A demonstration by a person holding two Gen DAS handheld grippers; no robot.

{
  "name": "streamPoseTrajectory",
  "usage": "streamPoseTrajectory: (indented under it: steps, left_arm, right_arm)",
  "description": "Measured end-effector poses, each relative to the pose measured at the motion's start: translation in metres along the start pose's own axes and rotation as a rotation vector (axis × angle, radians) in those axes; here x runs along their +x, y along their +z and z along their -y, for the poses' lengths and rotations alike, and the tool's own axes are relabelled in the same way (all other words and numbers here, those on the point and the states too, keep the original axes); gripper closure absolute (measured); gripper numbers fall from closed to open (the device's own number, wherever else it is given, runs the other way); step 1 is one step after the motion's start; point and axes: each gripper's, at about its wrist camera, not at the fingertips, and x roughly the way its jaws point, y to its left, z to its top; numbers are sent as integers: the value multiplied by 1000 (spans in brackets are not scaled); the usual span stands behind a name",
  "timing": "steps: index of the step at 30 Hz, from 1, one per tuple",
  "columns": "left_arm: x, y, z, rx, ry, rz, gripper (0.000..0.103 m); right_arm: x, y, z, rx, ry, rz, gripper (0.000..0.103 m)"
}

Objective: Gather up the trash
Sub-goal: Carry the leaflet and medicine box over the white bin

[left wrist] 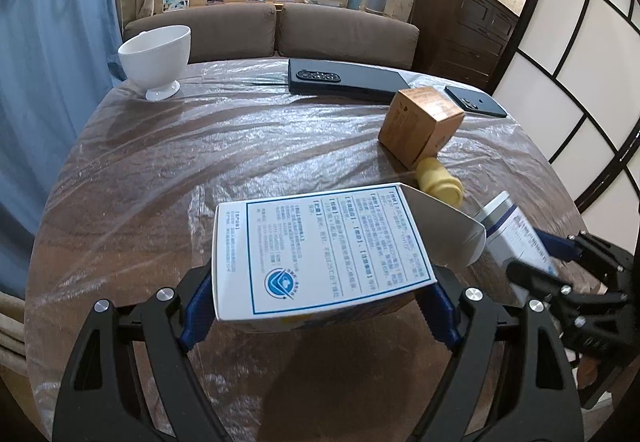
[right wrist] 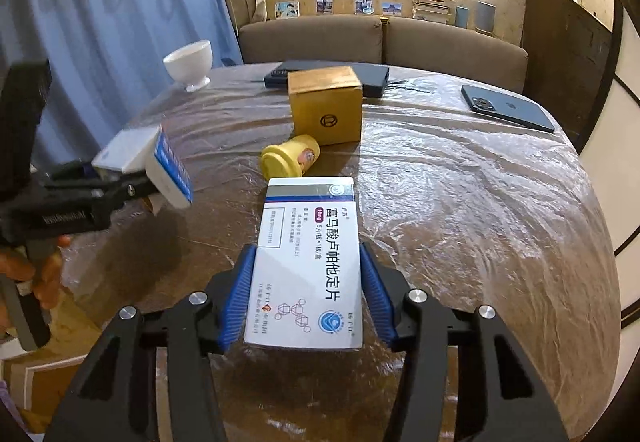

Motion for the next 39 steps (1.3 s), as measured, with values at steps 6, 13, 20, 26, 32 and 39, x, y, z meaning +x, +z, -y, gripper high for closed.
streamPoseTrajectory:
  steps: [6,13,20,26,32,39]
  left_arm:
    - [-8,-10,5,12,-13,-9,18]
    - [-19,-24,17,37,-22,-15,18]
    - [-26,-38,29,66,-21,-25,18]
    - [-33,-49,38,84,-25,-33,18]
    - [-39,-59,45,100,-28,-43,18]
    - [-48,-74,55,122,-33,-57,18]
  right_arm:
    - [-19,-3,4,26,42,12,52]
    - [-35,-11,4,38,78,11,52]
    - [-46,-23,1,22,99,-3,52]
    - [-53,-33,-2,8,117,-19,52]
    - [-58,-43,-5,-13,138,-36,52]
    - [-71,-56,-15,-45,171,-47,52]
